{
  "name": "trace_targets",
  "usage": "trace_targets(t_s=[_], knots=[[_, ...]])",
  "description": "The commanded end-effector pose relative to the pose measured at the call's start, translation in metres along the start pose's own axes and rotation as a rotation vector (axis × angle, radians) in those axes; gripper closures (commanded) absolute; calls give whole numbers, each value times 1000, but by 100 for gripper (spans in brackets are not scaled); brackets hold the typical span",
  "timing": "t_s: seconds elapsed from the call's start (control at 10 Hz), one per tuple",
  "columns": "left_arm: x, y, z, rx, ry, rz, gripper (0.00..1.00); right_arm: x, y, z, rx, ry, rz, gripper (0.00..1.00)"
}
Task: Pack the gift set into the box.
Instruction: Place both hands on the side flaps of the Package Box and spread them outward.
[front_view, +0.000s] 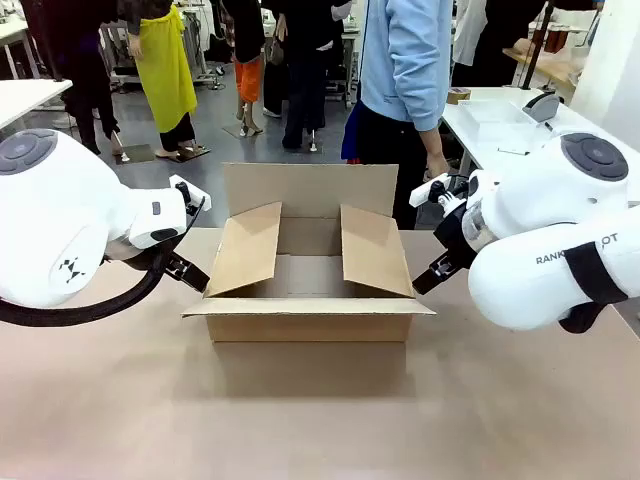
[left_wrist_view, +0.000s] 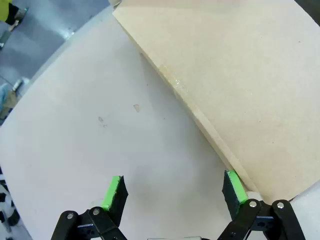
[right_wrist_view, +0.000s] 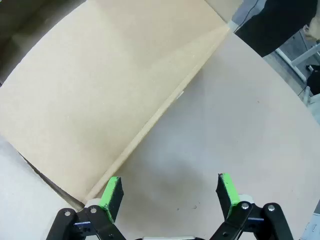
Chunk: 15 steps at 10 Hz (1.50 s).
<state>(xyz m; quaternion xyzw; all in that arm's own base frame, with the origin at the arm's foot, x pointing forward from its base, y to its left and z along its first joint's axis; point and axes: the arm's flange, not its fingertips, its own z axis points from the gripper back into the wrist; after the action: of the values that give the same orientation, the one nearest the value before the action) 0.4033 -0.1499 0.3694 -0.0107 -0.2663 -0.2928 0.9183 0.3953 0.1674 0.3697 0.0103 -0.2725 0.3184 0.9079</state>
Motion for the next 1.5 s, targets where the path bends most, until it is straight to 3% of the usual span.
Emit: trace_targets(t_s=[0.0,1.2,1.4], knots=[[1,-2,1,-1,-4,-3,0,1,1,1,1,-4,3,0],[1,-2,1,-1,-4,-3,0,0,0,0,0,0,1,0],[-10,10,15,14,58,-8,0,-7,-20,14,27,96,-41,0]])
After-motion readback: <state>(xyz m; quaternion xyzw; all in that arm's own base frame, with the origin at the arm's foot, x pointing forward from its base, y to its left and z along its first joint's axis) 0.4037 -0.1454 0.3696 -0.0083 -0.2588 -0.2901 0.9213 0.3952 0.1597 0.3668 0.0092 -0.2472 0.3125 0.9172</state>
